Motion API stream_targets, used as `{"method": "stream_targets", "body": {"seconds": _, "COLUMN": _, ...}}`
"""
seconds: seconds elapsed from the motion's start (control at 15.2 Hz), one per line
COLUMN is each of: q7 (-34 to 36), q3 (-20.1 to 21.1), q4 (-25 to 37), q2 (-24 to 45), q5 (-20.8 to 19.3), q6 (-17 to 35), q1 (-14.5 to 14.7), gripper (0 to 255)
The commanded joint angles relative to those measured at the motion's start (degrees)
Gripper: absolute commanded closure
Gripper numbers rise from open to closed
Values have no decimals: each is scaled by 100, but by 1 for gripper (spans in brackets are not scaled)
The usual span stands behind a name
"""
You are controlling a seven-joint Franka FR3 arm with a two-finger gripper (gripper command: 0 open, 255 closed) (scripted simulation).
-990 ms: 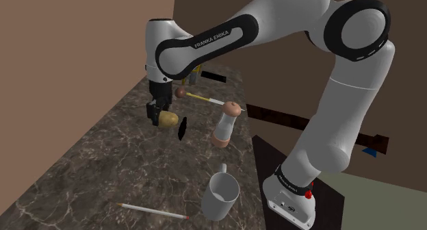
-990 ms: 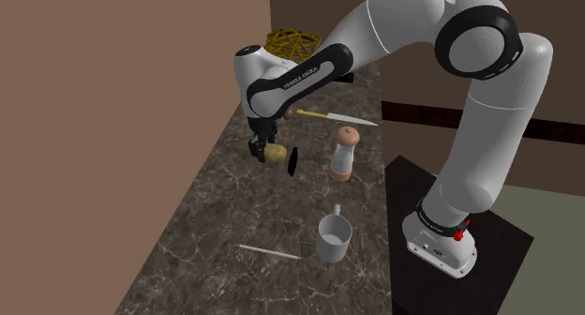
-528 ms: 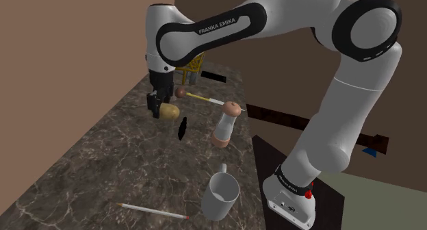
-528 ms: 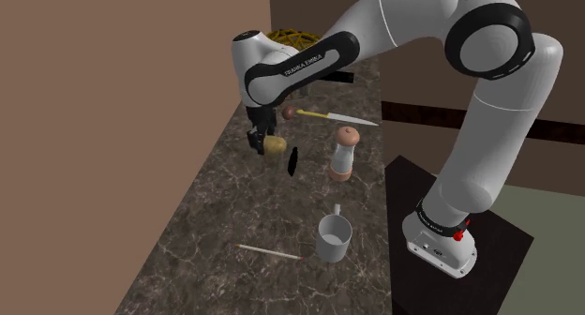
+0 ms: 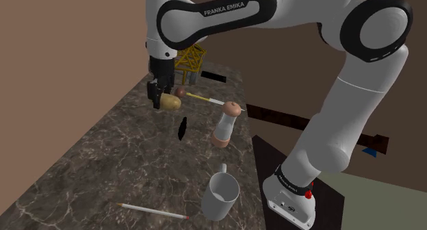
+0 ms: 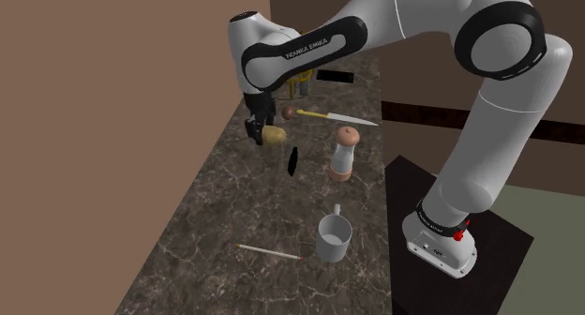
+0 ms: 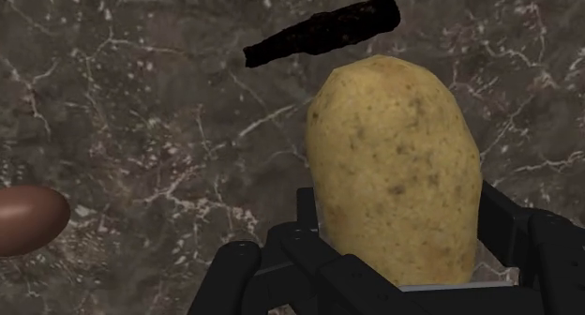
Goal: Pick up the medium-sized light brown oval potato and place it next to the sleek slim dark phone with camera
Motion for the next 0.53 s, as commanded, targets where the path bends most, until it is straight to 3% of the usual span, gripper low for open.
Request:
{"method": "stream_targets", "body": {"seconds": 0.0, "q7": -13, "q3": -2, "q4": 86, "q2": -55, "q5": 15, "q6": -142, "q1": -8, "gripper": 255}}
{"method": "stream_targets", "body": {"seconds": 0.33, "q7": -17, "q3": -1, "q4": 350, "q2": -154, "q5": 40, "q6": -501, "q1": -15, "gripper": 255}}
{"method": "stream_targets", "body": {"seconds": 0.46, "q7": -294, "q3": -120, "q4": 167, "q2": -308, "q5": 65, "q6": -479, "q1": -165, "gripper": 255}}
